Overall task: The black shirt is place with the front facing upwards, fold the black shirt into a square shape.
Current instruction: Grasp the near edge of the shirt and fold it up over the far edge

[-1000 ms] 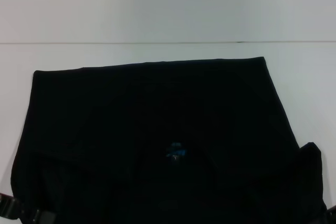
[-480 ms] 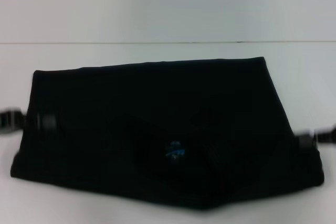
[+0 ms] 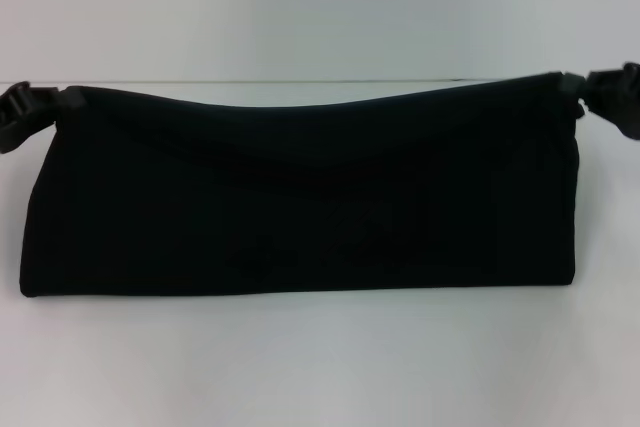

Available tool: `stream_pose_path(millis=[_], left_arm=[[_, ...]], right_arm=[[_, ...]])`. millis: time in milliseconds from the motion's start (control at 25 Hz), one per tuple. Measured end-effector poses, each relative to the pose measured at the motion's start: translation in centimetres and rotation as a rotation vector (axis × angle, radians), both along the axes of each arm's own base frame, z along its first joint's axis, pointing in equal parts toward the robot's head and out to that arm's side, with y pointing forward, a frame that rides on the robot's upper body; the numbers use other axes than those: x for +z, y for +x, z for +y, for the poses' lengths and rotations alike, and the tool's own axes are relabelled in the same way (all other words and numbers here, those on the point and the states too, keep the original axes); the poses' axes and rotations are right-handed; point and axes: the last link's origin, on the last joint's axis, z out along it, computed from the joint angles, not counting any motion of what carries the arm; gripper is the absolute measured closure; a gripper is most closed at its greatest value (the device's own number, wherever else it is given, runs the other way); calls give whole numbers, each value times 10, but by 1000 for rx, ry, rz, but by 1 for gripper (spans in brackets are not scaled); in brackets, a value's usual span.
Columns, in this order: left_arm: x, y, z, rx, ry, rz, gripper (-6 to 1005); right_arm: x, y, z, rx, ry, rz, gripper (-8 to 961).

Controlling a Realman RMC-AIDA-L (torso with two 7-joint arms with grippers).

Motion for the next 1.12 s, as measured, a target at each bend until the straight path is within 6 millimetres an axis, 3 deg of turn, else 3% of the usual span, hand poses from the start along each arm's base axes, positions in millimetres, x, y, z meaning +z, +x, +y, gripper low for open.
stream_pose_path(millis=[200, 360, 800, 960, 1120], left_arm=[[-16, 1, 16, 47, 66, 59, 979], [-27, 3, 25, 64, 100, 104, 978], [-50, 9, 43, 143, 158, 175, 971], [-54, 13, 47, 156, 193, 152, 961], [-55, 17, 48, 141, 231, 137, 877]], right_arm=[[-16, -13, 26, -40, 117, -51, 920], [-24, -20, 35, -47, 134, -95, 919], [-49, -18, 48, -114, 206, -263, 918], [-54, -21, 51, -56, 246, -359, 917], [-58, -23, 50, -7, 298, -402, 752]])
